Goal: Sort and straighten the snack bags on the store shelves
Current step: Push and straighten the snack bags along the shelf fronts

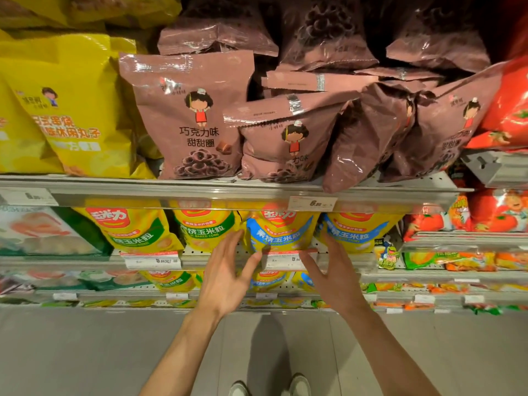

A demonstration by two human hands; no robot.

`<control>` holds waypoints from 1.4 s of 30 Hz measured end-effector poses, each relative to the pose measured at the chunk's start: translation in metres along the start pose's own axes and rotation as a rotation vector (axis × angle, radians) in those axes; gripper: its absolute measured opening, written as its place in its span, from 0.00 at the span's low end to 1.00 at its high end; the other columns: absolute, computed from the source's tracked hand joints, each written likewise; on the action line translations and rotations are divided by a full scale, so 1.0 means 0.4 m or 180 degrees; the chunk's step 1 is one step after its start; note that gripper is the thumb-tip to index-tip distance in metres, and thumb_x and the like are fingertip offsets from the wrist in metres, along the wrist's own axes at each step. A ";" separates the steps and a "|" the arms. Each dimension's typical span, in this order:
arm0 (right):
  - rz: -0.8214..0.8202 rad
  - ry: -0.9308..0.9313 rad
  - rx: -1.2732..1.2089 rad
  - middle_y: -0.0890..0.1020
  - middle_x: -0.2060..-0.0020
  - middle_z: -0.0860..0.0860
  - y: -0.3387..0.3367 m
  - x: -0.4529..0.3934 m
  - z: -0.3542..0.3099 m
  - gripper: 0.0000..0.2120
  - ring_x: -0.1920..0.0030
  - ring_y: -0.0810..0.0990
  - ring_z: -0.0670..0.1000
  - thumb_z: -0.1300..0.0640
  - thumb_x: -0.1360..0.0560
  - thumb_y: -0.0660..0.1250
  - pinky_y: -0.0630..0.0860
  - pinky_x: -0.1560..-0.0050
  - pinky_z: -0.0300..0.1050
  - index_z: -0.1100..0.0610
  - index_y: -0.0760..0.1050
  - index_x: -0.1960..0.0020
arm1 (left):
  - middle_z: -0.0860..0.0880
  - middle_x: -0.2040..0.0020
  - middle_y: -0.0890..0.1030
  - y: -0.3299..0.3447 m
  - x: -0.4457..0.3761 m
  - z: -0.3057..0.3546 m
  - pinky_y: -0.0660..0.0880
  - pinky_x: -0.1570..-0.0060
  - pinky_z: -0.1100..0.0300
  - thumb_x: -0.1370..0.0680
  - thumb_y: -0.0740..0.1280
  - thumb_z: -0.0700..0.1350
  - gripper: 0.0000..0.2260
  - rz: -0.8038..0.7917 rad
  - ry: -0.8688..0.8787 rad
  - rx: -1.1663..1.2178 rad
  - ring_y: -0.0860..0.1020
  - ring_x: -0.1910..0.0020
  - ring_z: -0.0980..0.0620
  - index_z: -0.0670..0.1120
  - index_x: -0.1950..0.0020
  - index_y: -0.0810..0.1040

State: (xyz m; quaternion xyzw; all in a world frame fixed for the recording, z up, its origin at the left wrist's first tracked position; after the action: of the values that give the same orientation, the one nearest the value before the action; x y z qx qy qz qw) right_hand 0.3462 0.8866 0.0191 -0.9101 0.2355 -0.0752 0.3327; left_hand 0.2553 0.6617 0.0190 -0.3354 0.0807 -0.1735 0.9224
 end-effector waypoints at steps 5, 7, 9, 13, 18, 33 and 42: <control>0.0024 0.0237 0.0057 0.72 0.28 0.49 -0.033 0.110 0.028 0.38 0.28 0.69 0.49 0.34 0.27 0.63 0.58 0.33 0.31 0.53 0.67 0.23 | 0.61 0.29 0.69 0.015 0.054 0.029 0.61 0.30 0.66 0.23 0.60 0.68 0.31 -0.0171 0.0144 0.0201 0.64 0.28 0.64 0.56 0.23 0.67; -0.0005 0.0308 0.0099 0.72 0.29 0.48 -0.051 0.140 0.048 0.39 0.28 0.70 0.48 0.31 0.28 0.61 0.61 0.32 0.36 0.52 0.68 0.24 | 0.62 0.31 0.68 0.033 0.072 0.049 0.56 0.34 0.77 0.23 0.61 0.66 0.31 -0.0196 0.0222 0.0226 0.63 0.32 0.68 0.54 0.23 0.69; 0.0034 0.0325 0.0113 0.73 0.31 0.45 -0.080 0.160 0.068 0.37 0.29 0.70 0.47 0.32 0.28 0.61 0.62 0.31 0.38 0.51 0.69 0.25 | 0.61 0.31 0.69 0.057 0.086 0.068 0.54 0.35 0.81 0.23 0.62 0.65 0.29 -0.0212 0.0297 0.0236 0.64 0.32 0.68 0.53 0.24 0.70; 0.0175 0.0349 0.0006 0.73 0.35 0.42 -0.160 0.163 0.135 0.34 0.31 0.71 0.46 0.33 0.27 0.63 0.64 0.32 0.38 0.51 0.71 0.27 | 0.62 0.32 0.71 0.107 0.102 0.111 0.57 0.34 0.79 0.20 0.66 0.61 0.24 -0.0186 0.0307 0.0261 0.66 0.32 0.68 0.58 0.25 0.69; 0.0107 0.0307 0.0057 0.74 0.32 0.45 -0.271 0.110 0.253 0.34 0.27 0.69 0.50 0.31 0.25 0.63 0.67 0.29 0.46 0.50 0.71 0.27 | 0.59 0.32 0.74 0.206 0.085 0.184 0.69 0.33 0.64 0.21 0.64 0.65 0.27 -0.0037 0.0160 0.0244 0.73 0.32 0.59 0.53 0.27 0.71; 0.0075 -0.0105 -0.0529 0.84 0.55 0.47 -0.410 -0.197 0.234 0.06 0.57 0.83 0.45 0.48 0.20 0.68 0.77 0.56 0.40 0.45 0.75 0.45 | 0.58 0.39 0.77 0.412 -0.107 0.390 0.74 0.37 0.50 0.19 0.67 0.51 0.19 0.0042 -0.0213 0.0444 0.76 0.38 0.56 0.56 0.29 0.68; -0.0176 0.0516 -0.1691 0.85 0.61 0.50 -0.371 -0.233 0.194 0.03 0.65 0.86 0.53 0.54 0.18 0.67 0.80 0.67 0.42 0.51 0.78 0.50 | 0.53 0.43 0.80 0.416 -0.148 0.377 0.77 0.40 0.43 0.21 0.63 0.48 0.18 -0.0249 -0.0268 0.0631 0.80 0.43 0.48 0.57 0.31 0.67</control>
State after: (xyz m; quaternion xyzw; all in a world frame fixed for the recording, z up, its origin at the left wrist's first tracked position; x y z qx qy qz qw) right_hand 0.3434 1.0745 0.0564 -0.9625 0.2478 -0.0924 0.0603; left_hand 0.2846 0.8917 0.0282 -0.2524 0.0111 -0.2022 0.9462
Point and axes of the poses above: each hand's wrist, its own x-axis away from the middle knuckle, its own y-axis out of the palm, z = x × y, the point moved 4 cm from there along -x, towards the middle knuckle
